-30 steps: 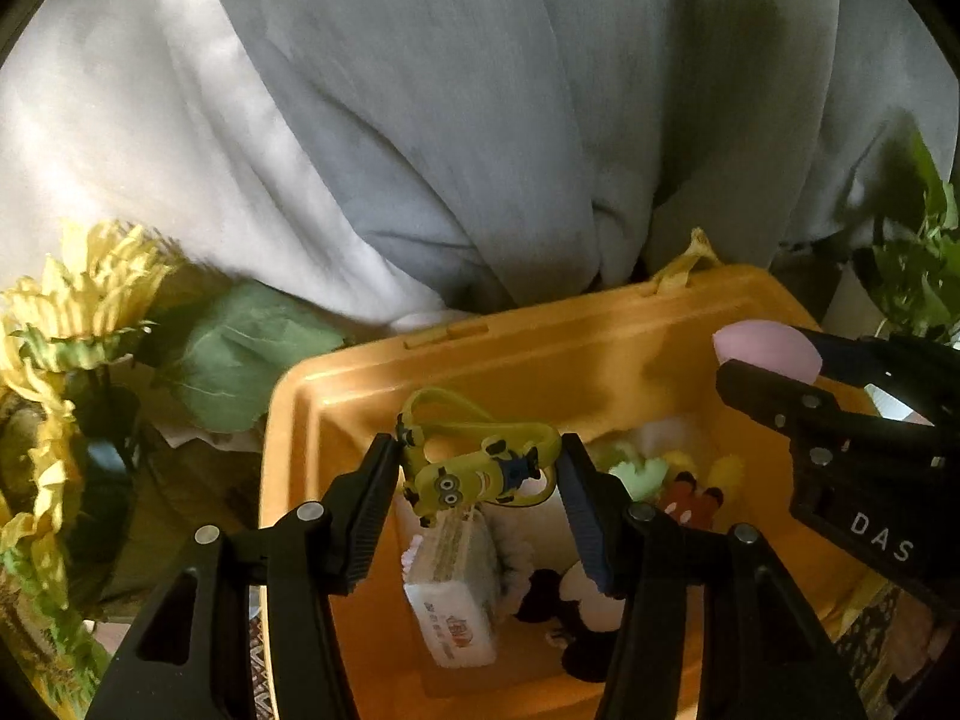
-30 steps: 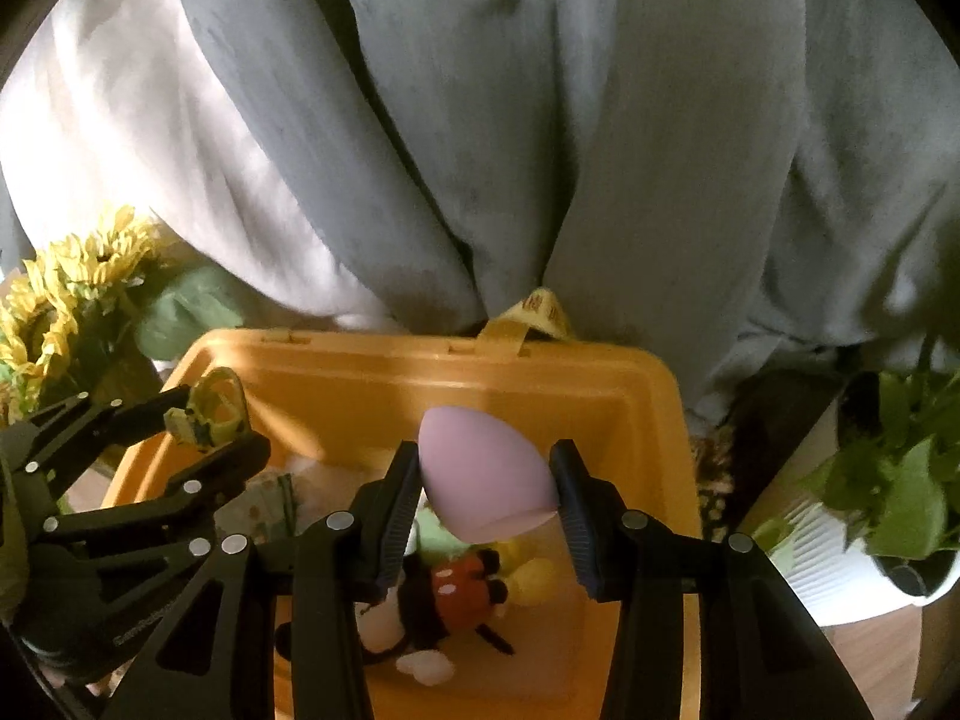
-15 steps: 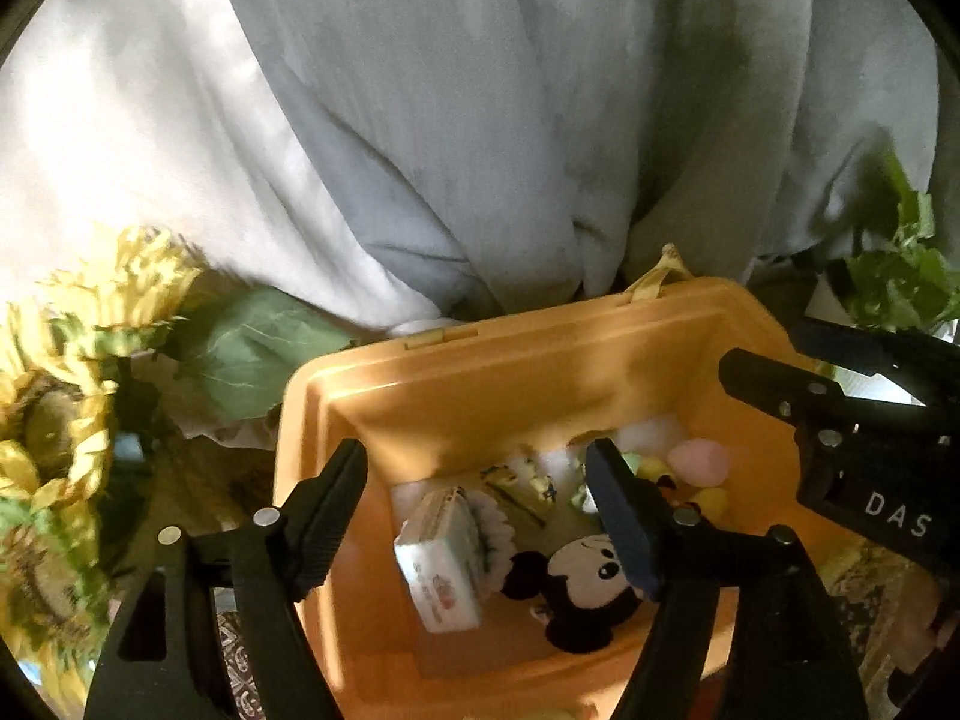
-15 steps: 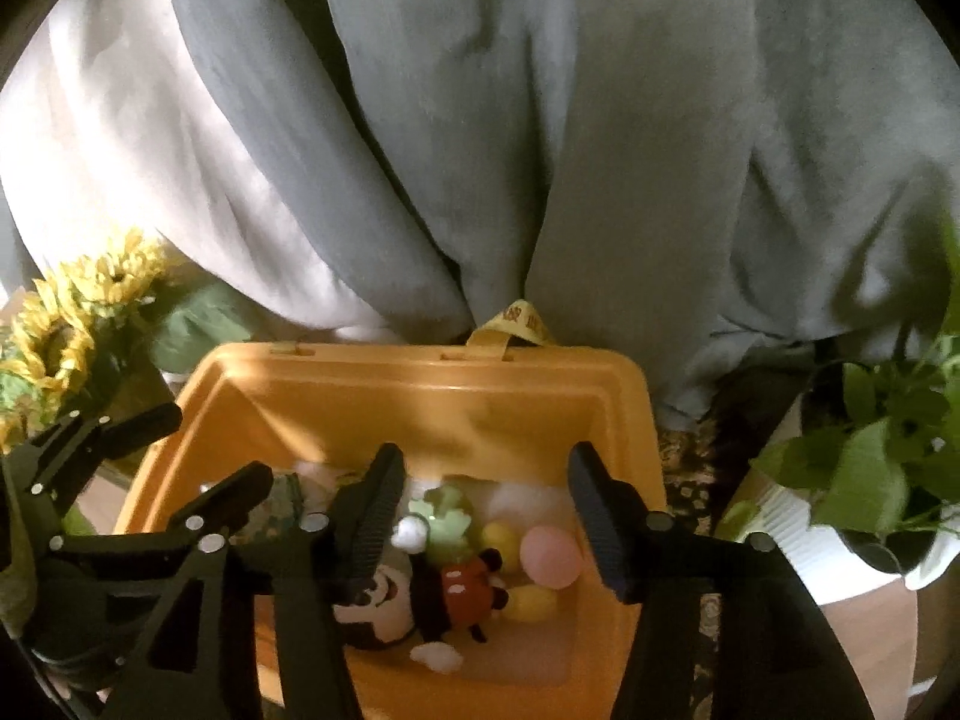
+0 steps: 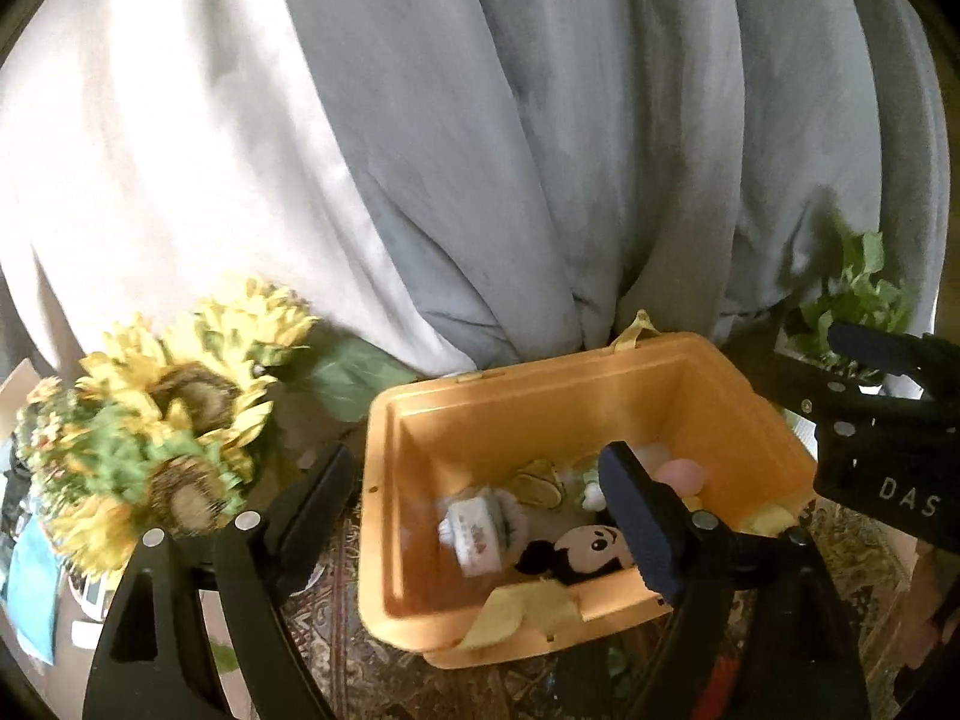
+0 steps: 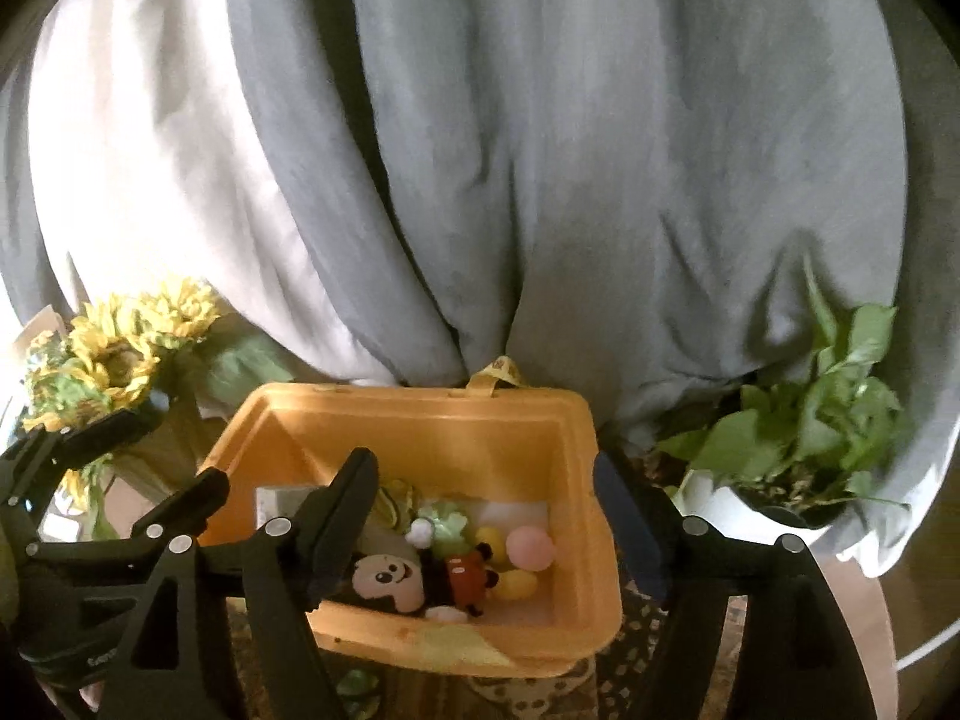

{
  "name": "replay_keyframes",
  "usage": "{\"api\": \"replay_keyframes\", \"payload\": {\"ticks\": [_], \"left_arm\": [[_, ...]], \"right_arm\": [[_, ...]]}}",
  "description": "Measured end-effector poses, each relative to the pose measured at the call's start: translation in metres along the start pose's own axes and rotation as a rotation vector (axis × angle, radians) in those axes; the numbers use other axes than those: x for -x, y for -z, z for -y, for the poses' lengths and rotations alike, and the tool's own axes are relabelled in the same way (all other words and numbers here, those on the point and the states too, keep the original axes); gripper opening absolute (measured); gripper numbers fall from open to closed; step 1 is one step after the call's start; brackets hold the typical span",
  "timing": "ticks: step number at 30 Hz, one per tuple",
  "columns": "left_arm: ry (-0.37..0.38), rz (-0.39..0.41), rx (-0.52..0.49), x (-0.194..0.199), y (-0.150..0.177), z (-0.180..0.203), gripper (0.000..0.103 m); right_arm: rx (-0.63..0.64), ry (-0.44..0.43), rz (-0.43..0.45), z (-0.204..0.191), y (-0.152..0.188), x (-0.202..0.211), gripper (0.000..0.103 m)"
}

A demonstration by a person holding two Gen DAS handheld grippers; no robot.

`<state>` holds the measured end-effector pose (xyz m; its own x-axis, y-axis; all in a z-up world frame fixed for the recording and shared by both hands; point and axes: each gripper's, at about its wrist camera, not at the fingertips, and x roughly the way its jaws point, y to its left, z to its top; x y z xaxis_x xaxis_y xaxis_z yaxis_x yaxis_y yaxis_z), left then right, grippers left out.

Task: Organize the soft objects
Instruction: 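Withdraw both tools from the crate toward the black plush and red ball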

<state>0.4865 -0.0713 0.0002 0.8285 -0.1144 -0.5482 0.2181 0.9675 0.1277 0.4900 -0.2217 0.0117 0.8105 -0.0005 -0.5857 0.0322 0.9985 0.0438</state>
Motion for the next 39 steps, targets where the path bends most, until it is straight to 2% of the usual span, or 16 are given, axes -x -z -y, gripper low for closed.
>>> {"api": "replay_keyframes", "payload": {"ticks": [6,9,17,28,39], "left_arm": [[-0.034,0.067,0.011,0.036,0.011,-0.008,0.089],[-0.041,0.093,0.018,0.05,0.016,-0.012,0.091],[-0.049,0.145,-0.004,0.08,0.036,-0.017,0.093],[-0.026,0.172,-0.069,0.099,0.074,-0.015,0.095],[0.059,0.119,-0.163,0.08,0.112,-0.012,0.095]], "right_arm": [[0.026,0.029,0.074,-0.013,0.008,0.038,0.079],[0.014,0.039,0.105,-0.018,0.013,0.056,0.084],[-0.011,0.061,0.143,-0.032,0.033,0.089,0.085],[-0.072,0.115,0.115,-0.045,0.076,0.115,0.085],[-0.137,0.152,0.014,-0.048,0.124,0.103,0.085]]}}
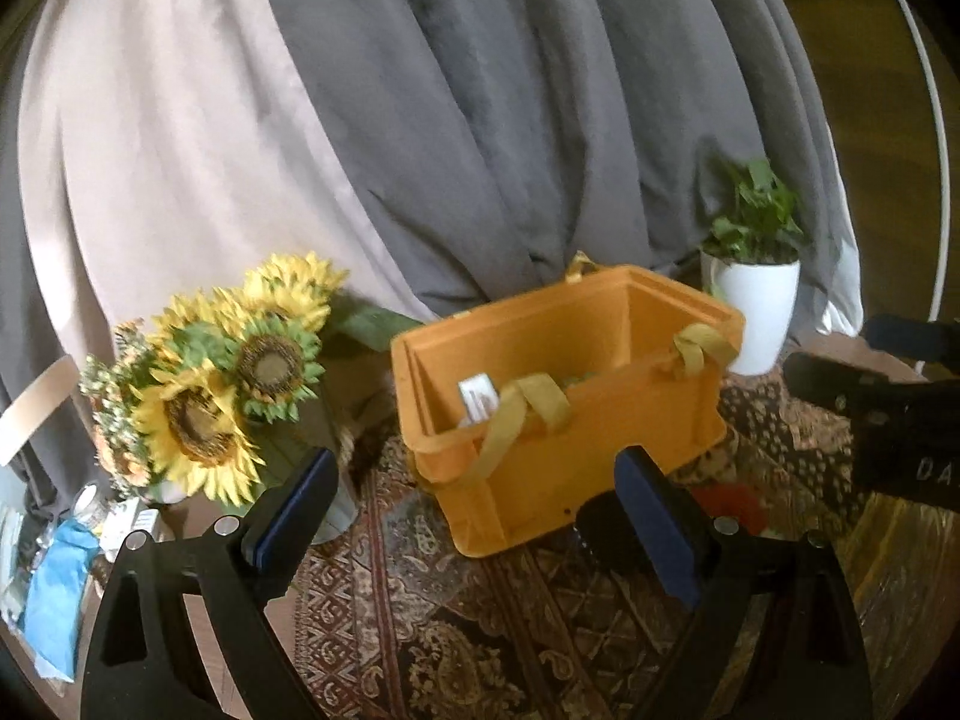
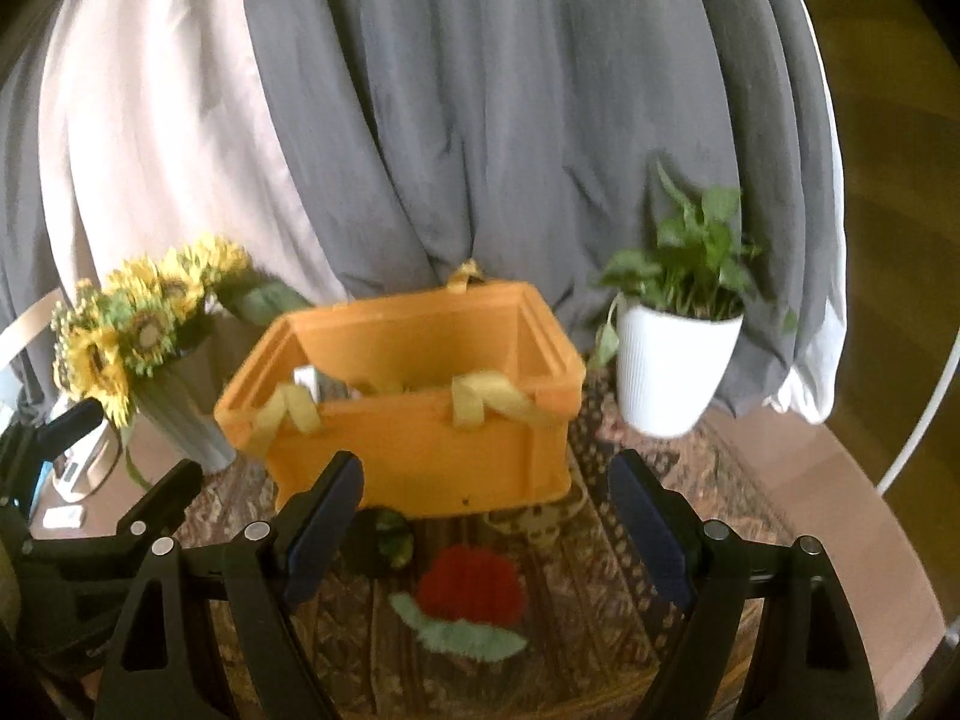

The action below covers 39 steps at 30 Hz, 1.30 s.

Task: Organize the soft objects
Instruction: 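Withdraw both tools from the crate toward the black plush and red ball, then grasp the black round plush with the left tool while the right tool grasps the red fluffy ball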

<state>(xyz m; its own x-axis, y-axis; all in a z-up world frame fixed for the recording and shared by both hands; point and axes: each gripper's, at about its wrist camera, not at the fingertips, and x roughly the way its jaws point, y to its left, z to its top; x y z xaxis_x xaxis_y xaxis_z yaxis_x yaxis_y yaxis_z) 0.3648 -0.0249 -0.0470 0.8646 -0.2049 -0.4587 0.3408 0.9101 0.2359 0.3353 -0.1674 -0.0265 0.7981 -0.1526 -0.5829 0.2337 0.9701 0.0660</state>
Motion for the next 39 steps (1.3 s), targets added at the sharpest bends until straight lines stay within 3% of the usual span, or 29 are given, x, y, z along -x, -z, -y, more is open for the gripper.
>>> {"api": "replay_keyframes", "payload": {"ticks": [17,30,39], "left_arm": [[0.166,-0.058,-0.111,-0.059,0.046,0.012,0.095],[0.299,-0.102,-0.189,-0.11,0.064,0.033,0.09],[0.38,-0.121,-0.214,-0.126,0.067,0.046,0.087]], "right_arm": [[-0.059,0.023,-0.211,-0.002,0.047,-0.061,0.085],[-0.095,0.057,-0.362,0.005,0.072,-0.108,0.084],[-0.104,0.042,-0.4,0.006,0.078,-0.124,0.083]]}}
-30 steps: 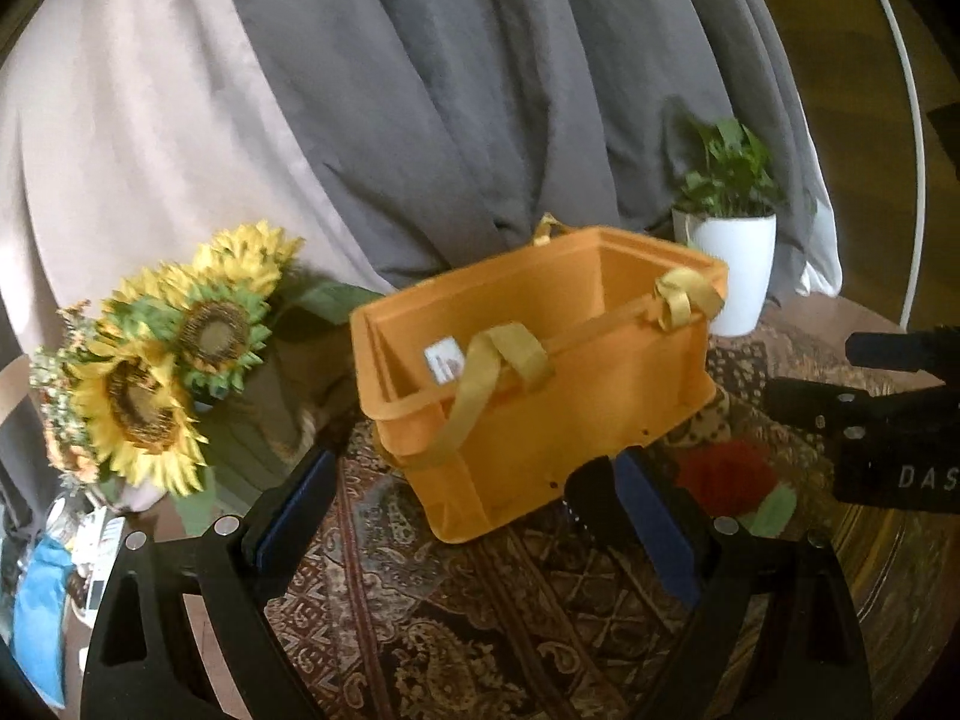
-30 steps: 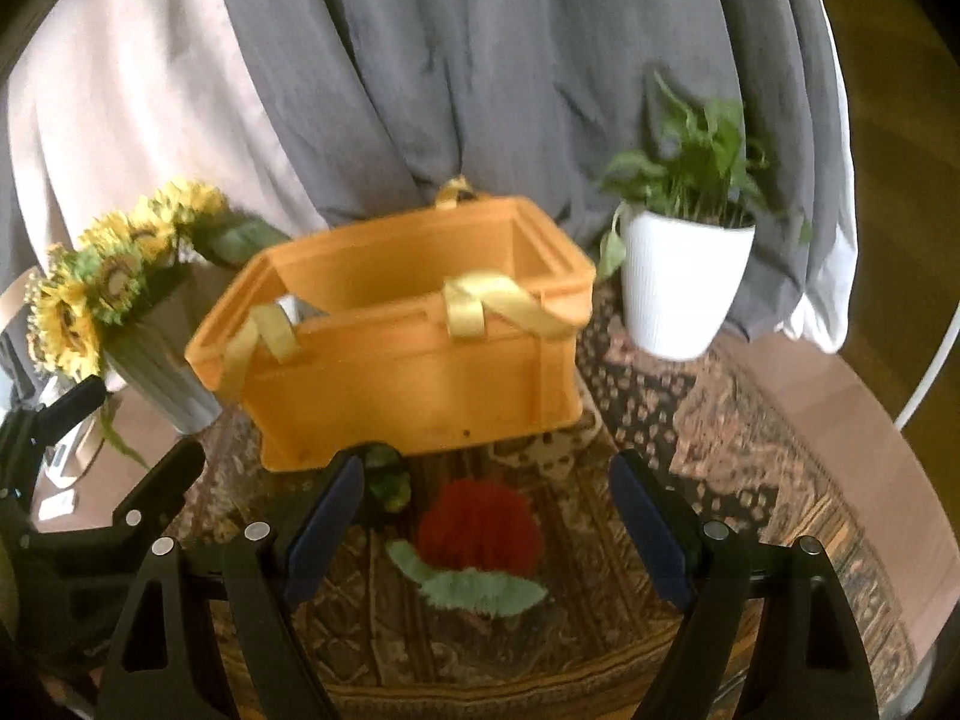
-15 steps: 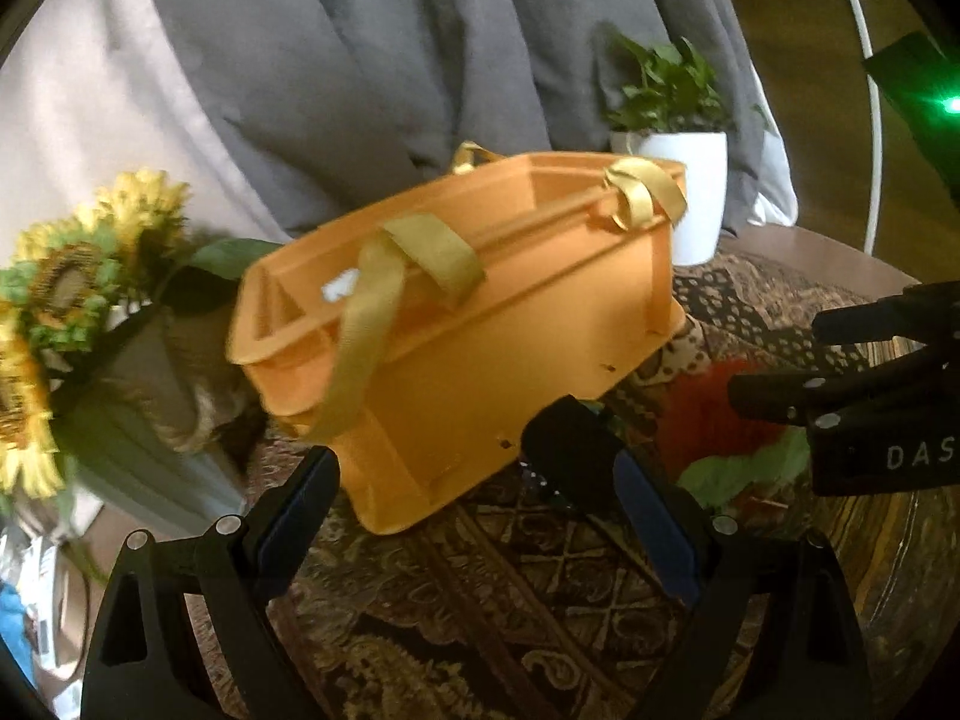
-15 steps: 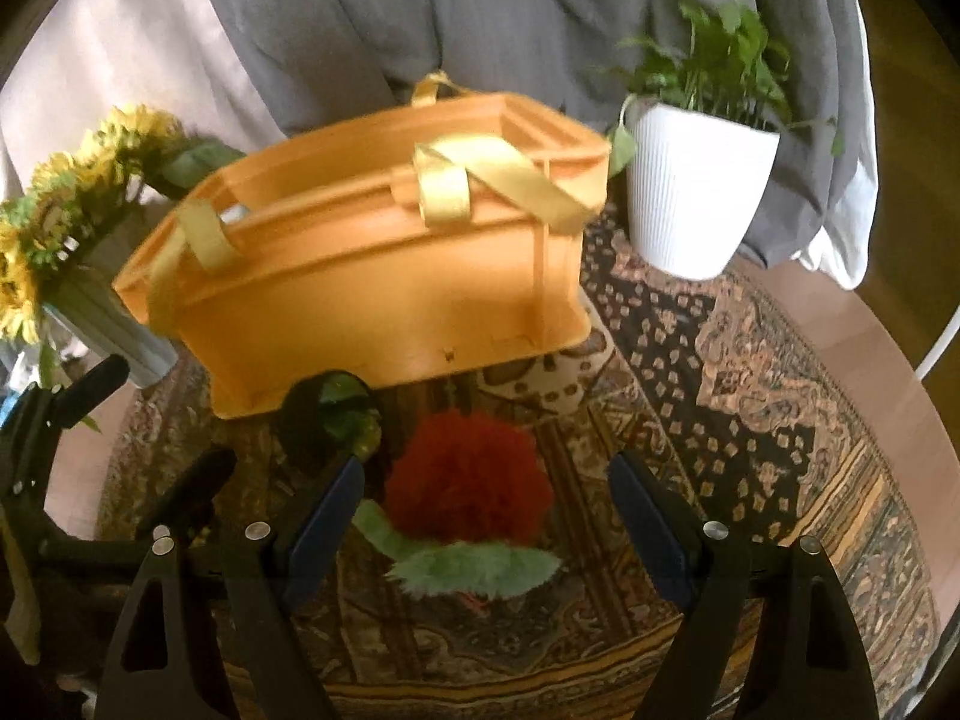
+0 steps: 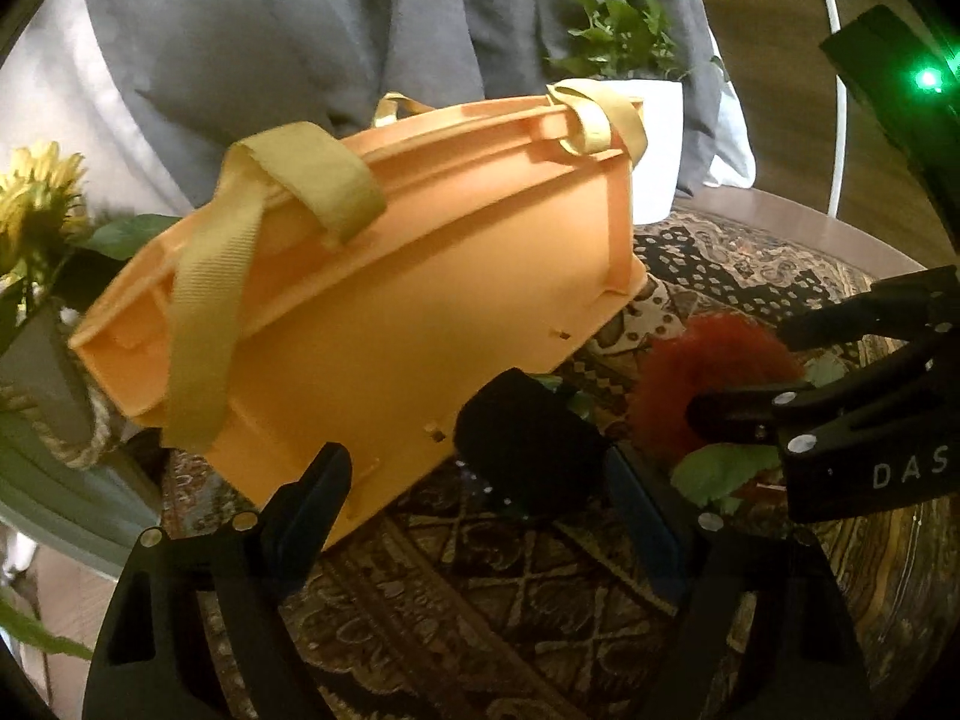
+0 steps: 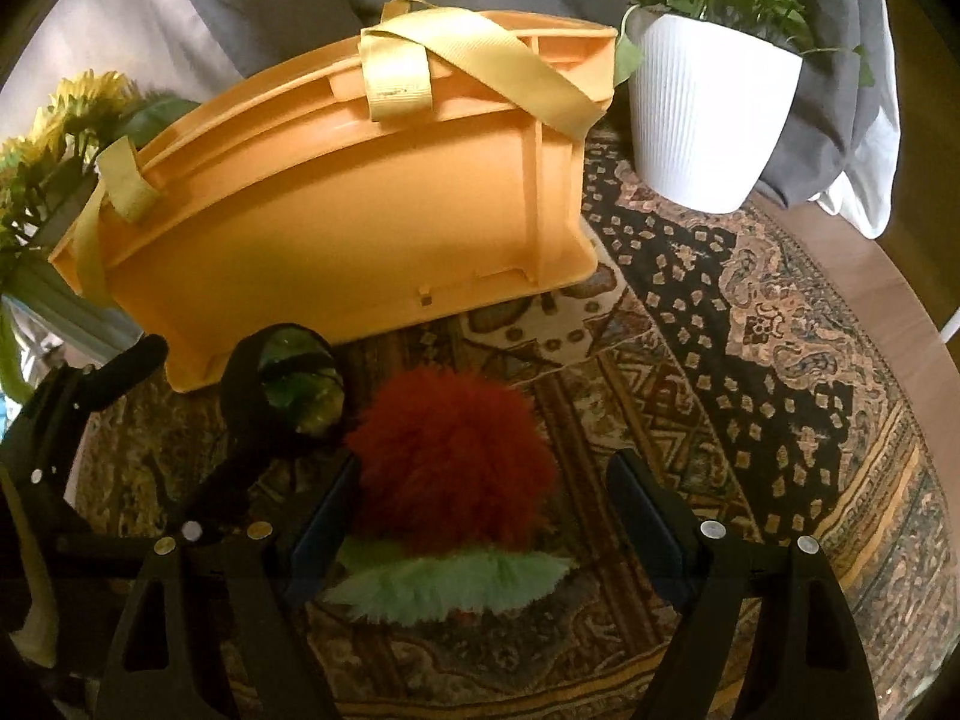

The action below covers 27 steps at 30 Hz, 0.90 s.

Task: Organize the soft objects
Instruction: 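Grasp the black round plush with the left tool while the right tool grasps the red fluffy ball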

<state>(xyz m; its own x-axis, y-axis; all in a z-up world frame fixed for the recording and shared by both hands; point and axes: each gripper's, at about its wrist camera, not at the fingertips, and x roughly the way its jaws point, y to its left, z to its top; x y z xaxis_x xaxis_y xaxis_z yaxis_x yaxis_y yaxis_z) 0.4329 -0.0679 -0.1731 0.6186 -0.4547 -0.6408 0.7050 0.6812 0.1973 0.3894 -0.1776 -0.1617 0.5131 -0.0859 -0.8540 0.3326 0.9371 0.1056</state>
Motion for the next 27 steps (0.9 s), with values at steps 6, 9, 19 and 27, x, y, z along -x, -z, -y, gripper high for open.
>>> {"api": "replay_keyframes", "payload": {"ticks": [6,9,19,27], "left_arm": [[0.039,-0.011,0.002,-0.012,-0.004,0.004,0.082],[0.052,-0.027,0.002,-0.019,-0.006,0.006,0.079],[0.125,-0.087,0.018,-0.035,-0.01,0.016,0.061],[0.101,-0.107,0.06,-0.03,-0.011,0.017,0.06]], "right_arm": [[-0.009,-0.029,-0.024,0.005,-0.003,-0.012,0.075],[-0.012,-0.046,-0.042,0.007,-0.003,-0.017,0.066],[-0.002,-0.091,-0.062,0.011,-0.002,-0.026,0.043],[0.005,-0.106,-0.047,0.014,0.001,-0.016,0.04]]}}
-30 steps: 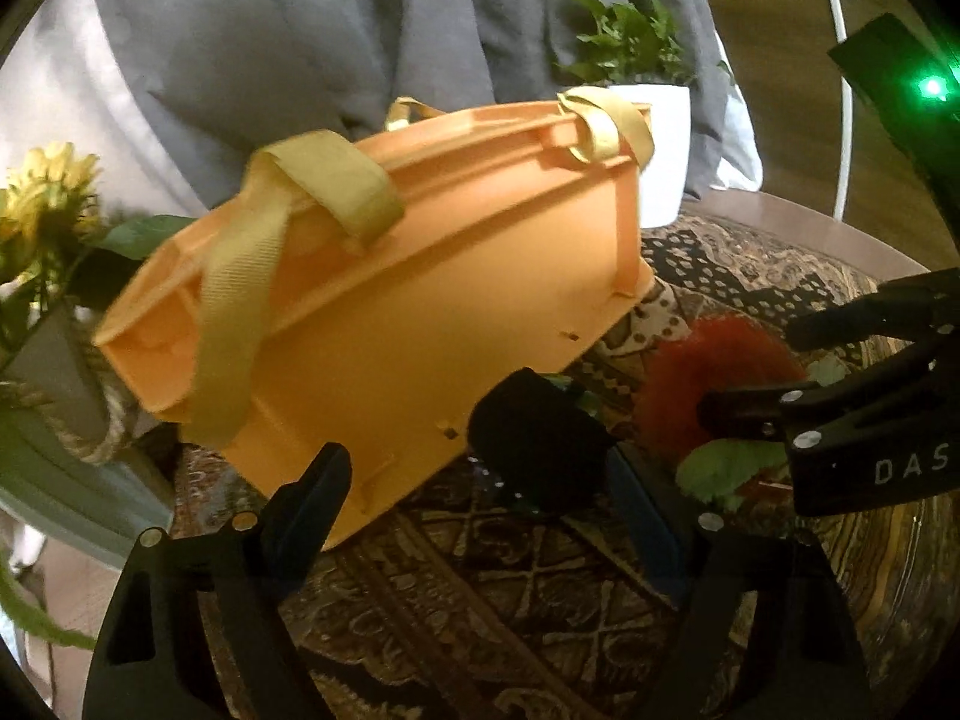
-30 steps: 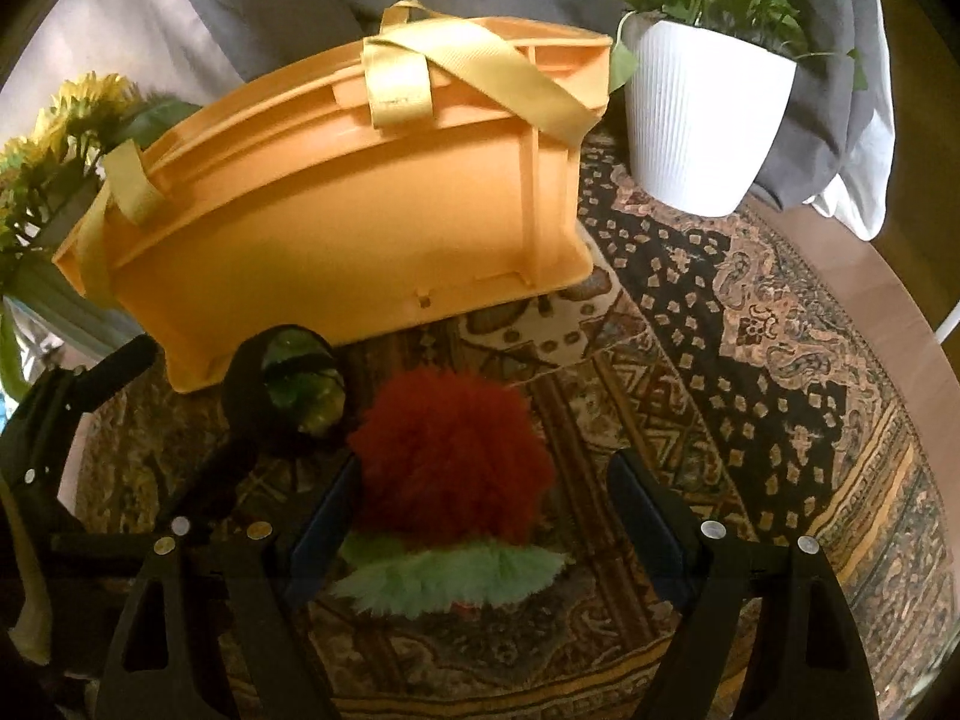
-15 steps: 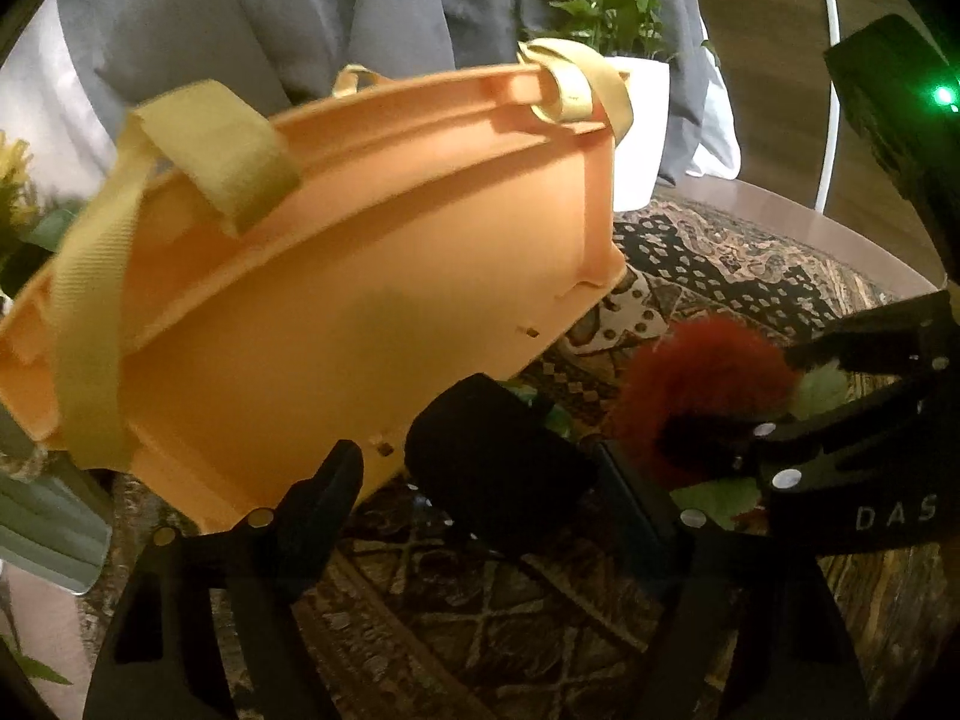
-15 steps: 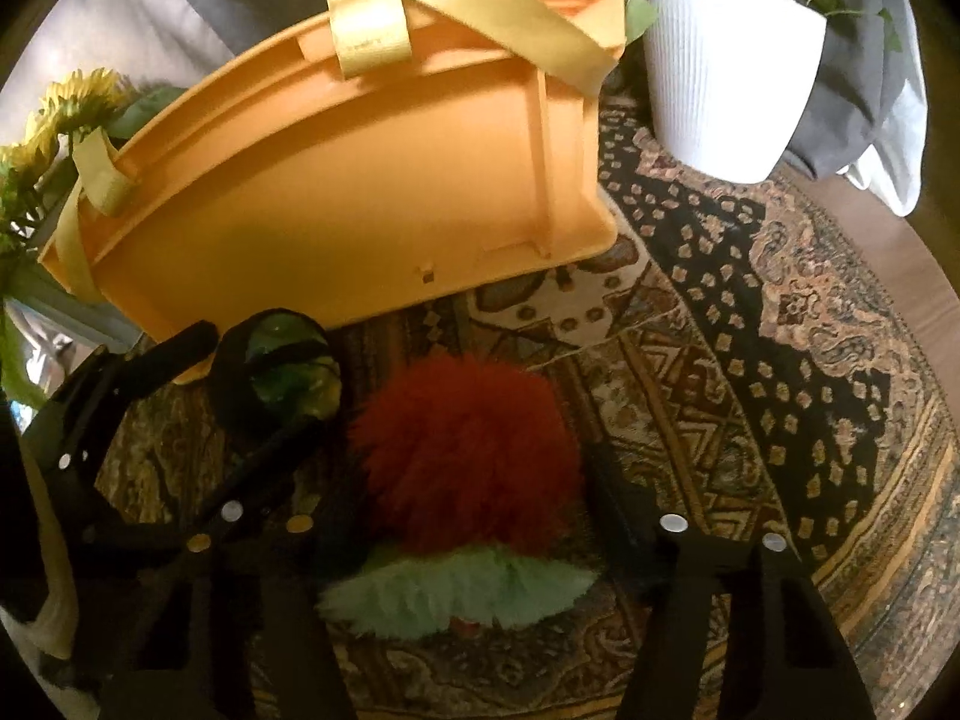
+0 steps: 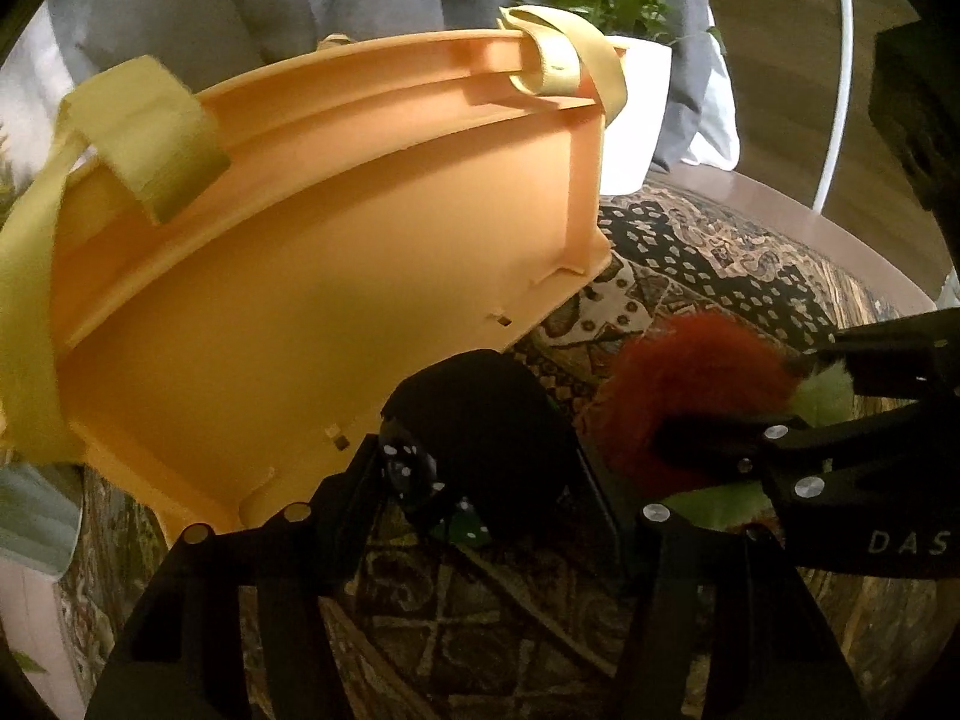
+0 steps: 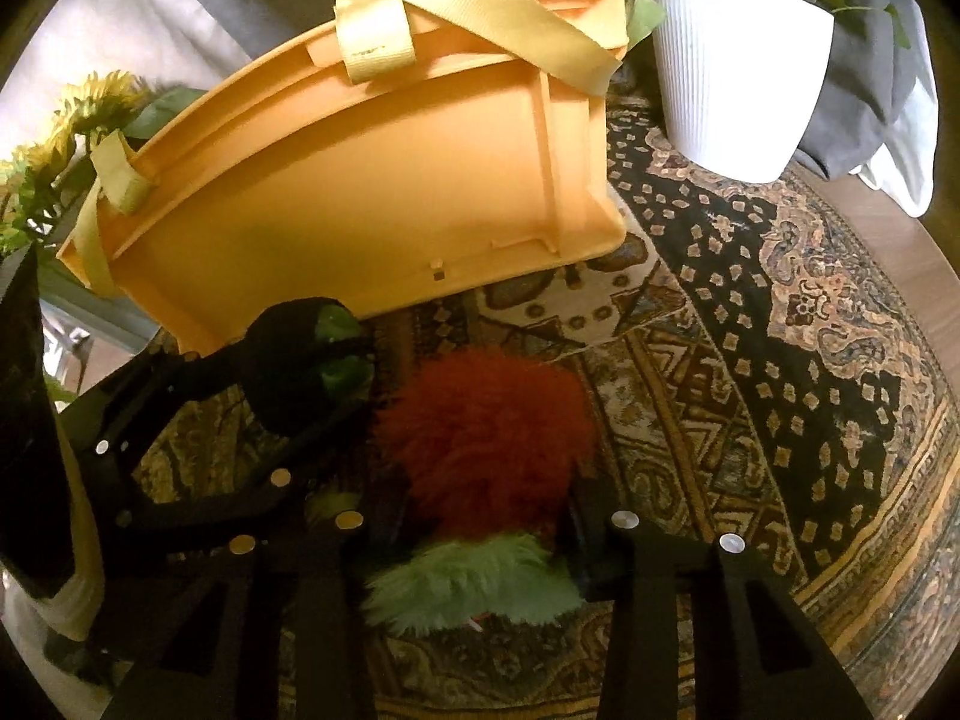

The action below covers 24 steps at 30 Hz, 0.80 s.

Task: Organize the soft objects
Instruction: 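Grasp the black round plush with the left tool while the right tool grasps the red fluffy ball, then carry both toys into the orange crate and open both tools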

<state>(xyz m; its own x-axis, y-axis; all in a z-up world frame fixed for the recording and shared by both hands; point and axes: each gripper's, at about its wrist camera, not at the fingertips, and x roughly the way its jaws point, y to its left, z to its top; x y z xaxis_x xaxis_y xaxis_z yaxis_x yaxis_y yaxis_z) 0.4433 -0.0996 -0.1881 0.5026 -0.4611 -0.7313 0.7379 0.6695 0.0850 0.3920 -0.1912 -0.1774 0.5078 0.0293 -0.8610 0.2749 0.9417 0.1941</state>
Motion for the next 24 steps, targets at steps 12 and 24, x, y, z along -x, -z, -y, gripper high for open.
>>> {"api": "replay_keyframes", "payload": {"ticks": [12,24], "left_arm": [[-0.119,-0.001,0.17,0.044,0.014,0.0,0.06],[-0.264,0.069,0.34,0.104,0.015,0.015,0.06]], "right_arm": [[0.02,-0.026,0.036,0.003,0.008,0.023,0.04],[0.061,-0.092,0.11,0.011,0.005,0.06,0.04]]}}
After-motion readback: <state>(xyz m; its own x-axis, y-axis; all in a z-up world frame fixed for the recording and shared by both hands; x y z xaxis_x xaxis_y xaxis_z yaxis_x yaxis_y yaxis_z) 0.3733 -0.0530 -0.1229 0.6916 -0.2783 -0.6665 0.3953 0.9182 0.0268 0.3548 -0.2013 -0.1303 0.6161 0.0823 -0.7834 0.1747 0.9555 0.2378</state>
